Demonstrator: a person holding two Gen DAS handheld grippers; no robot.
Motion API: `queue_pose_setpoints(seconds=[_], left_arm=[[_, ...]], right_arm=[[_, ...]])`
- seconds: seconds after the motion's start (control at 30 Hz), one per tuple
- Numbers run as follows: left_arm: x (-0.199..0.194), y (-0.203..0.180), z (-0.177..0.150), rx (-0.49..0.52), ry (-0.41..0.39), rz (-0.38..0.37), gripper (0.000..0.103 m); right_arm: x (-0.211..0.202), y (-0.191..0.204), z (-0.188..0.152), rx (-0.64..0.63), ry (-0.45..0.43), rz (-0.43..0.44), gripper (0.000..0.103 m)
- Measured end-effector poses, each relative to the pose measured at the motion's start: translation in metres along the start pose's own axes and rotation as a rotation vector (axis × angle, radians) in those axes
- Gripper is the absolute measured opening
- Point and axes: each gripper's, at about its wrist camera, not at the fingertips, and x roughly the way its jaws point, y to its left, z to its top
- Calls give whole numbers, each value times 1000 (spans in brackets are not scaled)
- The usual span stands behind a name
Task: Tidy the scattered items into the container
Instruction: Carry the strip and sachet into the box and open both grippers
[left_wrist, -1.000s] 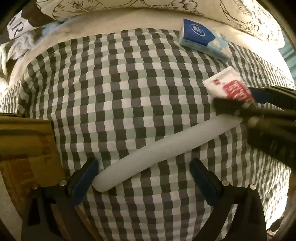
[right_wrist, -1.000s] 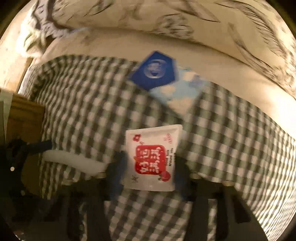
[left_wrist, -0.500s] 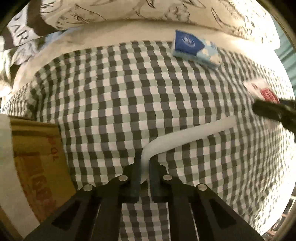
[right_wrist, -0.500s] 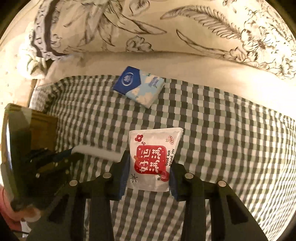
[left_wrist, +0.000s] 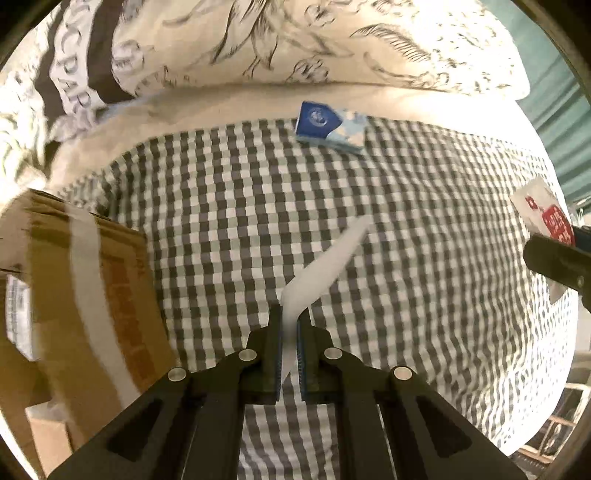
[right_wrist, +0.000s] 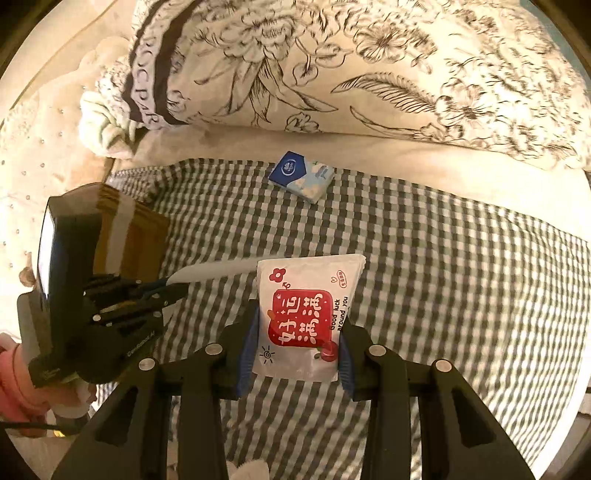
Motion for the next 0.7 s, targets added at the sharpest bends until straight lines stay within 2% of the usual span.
queue_pose_setpoints(seconds=[0.13, 0.33, 0.47, 0.7], left_arm=[[-24, 3, 9, 10, -49, 1, 6], [-74, -11, -2, 23, -142, 0, 6], [-103, -18, -16, 37, -177, 17, 6], [-147, -8, -50, -25, -240, 20, 6]], right_arm=[[-33, 5, -18, 23, -39, -6, 37], [-81, 17, -45, 8, -102, -8, 37], [-109, 29, -59, -16, -150, -10, 37], [-145, 64, -78, -86, -225, 9, 37]])
